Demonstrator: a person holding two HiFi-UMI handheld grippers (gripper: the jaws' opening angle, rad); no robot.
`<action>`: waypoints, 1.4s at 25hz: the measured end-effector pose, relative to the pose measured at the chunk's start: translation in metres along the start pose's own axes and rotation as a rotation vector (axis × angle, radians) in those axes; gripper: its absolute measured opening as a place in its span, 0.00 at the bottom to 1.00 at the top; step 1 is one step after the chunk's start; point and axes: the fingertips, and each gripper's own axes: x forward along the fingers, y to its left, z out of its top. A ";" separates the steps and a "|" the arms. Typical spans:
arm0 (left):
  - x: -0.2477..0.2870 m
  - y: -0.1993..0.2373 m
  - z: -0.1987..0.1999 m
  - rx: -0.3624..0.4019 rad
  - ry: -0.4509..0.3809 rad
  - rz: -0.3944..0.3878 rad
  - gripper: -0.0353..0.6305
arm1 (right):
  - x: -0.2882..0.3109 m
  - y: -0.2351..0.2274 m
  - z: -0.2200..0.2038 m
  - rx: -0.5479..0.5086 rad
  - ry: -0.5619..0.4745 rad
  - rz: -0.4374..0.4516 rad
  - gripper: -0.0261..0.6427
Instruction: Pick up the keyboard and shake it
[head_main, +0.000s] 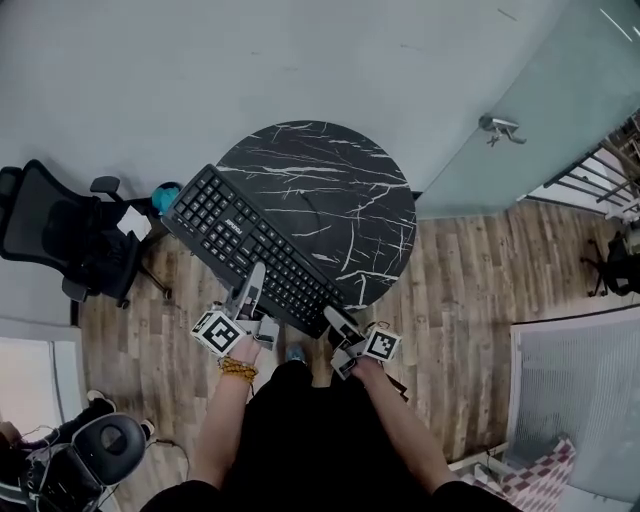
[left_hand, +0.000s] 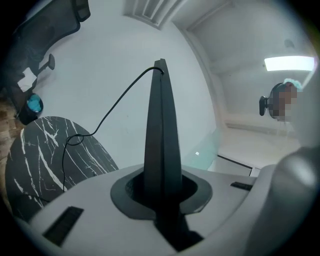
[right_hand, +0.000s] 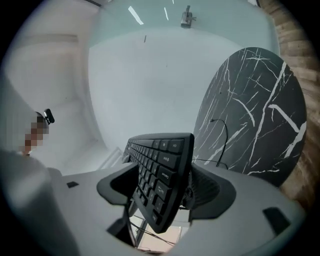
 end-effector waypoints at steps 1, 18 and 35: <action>0.000 -0.002 0.001 -0.001 -0.002 -0.016 0.16 | 0.003 -0.001 -0.001 -0.002 -0.002 0.003 0.47; -0.020 0.023 0.000 -0.056 0.081 -0.091 0.23 | -0.022 0.016 0.028 0.042 0.041 0.211 0.17; -0.083 0.186 -0.167 -0.536 0.359 0.306 0.32 | -0.069 -0.124 0.020 0.074 0.341 -0.184 0.19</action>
